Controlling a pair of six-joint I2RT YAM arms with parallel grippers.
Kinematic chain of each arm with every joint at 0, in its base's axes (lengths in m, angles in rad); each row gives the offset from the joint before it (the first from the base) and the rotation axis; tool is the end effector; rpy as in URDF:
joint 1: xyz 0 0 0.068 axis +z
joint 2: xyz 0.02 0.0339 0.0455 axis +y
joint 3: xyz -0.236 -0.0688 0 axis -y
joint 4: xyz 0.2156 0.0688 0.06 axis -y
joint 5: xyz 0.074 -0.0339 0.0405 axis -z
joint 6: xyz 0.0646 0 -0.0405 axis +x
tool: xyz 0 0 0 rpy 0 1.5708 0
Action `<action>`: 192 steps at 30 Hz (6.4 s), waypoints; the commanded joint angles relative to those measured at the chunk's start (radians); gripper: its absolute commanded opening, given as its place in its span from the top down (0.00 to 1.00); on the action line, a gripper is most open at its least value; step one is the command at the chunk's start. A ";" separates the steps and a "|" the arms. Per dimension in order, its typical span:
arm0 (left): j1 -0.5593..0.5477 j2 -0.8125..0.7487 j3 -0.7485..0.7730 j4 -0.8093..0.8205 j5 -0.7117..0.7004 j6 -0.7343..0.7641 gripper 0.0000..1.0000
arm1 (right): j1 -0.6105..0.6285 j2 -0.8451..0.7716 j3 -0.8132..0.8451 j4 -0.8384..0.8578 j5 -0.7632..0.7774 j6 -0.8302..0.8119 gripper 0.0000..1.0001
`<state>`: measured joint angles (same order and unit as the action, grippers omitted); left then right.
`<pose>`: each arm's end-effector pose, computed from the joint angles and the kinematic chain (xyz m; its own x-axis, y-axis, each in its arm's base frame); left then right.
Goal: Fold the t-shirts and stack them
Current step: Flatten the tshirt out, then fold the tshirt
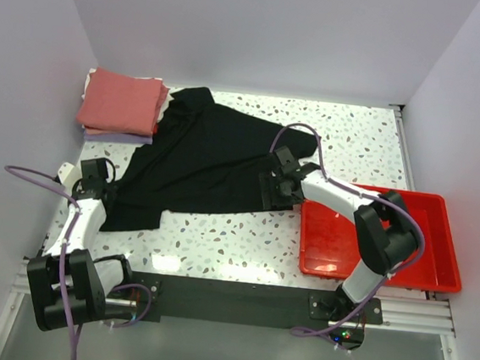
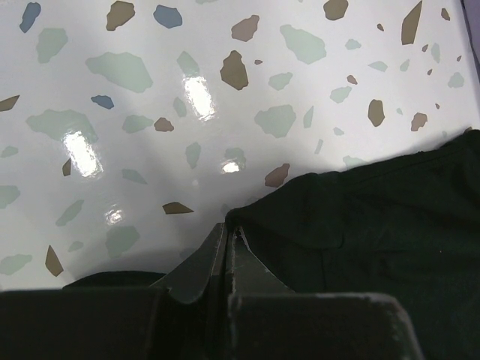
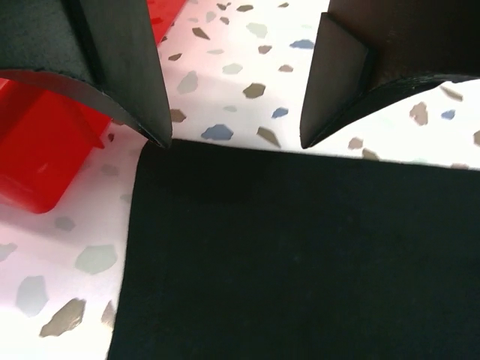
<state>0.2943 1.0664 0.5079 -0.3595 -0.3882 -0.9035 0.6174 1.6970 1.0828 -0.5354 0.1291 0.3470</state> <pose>0.1861 0.0820 0.1505 -0.0868 -0.7860 -0.6121 -0.8995 0.3259 -0.2910 0.2632 0.1767 0.1464 -0.8804 -0.2115 -0.4244 -0.2465 0.9687 0.0286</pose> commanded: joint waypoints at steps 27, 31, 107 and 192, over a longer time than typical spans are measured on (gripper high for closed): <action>0.011 -0.022 -0.003 0.028 -0.005 0.009 1.00 | -0.002 0.098 -0.058 0.098 -0.056 0.079 0.65; 0.011 -0.026 -0.003 0.030 0.017 0.008 1.00 | 0.004 0.023 -0.081 0.084 -0.028 0.089 0.82; -0.176 0.260 0.506 0.566 0.055 0.198 1.00 | -0.267 0.022 0.491 0.081 -0.226 -0.137 1.00; -0.152 0.129 0.354 -0.239 -0.054 0.051 1.00 | -0.286 0.124 0.442 -0.164 -0.494 -0.324 0.36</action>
<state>0.1314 1.1900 0.8543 -0.6334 -0.4389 -0.8627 0.3206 1.8965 1.4841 -0.7120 -0.2897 0.0528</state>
